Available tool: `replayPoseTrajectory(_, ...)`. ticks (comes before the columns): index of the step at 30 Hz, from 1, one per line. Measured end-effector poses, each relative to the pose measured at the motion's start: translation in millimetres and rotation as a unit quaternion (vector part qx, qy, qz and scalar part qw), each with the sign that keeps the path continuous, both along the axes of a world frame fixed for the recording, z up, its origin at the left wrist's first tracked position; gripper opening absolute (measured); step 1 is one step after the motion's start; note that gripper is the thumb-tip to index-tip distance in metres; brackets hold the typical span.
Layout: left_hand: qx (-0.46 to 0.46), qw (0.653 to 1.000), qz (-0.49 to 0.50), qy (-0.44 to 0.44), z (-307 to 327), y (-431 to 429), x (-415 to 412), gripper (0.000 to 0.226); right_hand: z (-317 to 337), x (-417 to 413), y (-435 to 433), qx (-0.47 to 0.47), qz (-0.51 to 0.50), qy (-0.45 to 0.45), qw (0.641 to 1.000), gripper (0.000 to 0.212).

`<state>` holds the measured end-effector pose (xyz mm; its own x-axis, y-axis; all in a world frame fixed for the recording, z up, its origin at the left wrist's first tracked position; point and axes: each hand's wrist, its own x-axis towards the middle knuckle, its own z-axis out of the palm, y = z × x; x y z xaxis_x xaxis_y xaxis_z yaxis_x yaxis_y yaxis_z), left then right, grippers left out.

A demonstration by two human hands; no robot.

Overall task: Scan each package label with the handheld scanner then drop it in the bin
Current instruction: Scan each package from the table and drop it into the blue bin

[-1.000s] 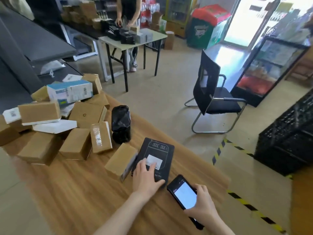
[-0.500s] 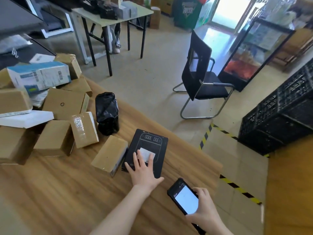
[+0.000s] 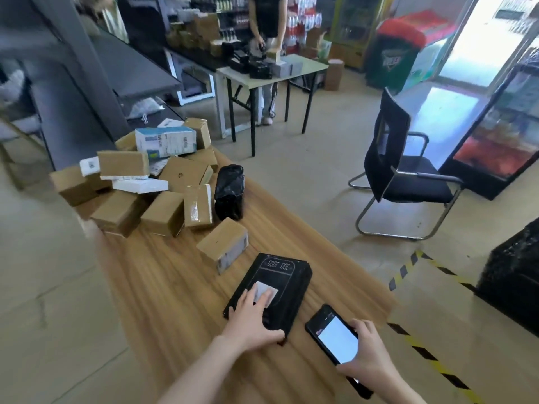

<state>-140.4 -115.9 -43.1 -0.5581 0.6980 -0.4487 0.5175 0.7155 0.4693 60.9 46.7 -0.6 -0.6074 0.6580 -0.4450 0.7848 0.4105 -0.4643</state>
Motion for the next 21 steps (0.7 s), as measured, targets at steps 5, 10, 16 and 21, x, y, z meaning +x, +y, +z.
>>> replayPoseTrajectory(5, 0.058, 0.996, 0.055, -0.032, 18, -33, 39, 0.101, 6, 25, -3, -0.013, 0.06, 0.004, 0.998, 0.103)
replayPoseTrajectory(10, 0.101, 0.994, 0.04, 0.008, 36, -61, 57, 0.062, 11, 28, -13, -0.022, 0.111, 0.019, 0.993, 0.101)
replayPoseTrajectory(16, 0.115, 0.982, 0.042, 0.144, 49, -73, 48, 0.053, 20, 15, -24, -0.013, 0.143, 0.035, 0.989, 0.097)
replayPoseTrajectory(21, 0.106, 0.977, 0.095, 0.157, 44, -77, 31, 0.052, 26, 4, -27, -0.019, 0.148, 0.049, 0.988, 0.096)
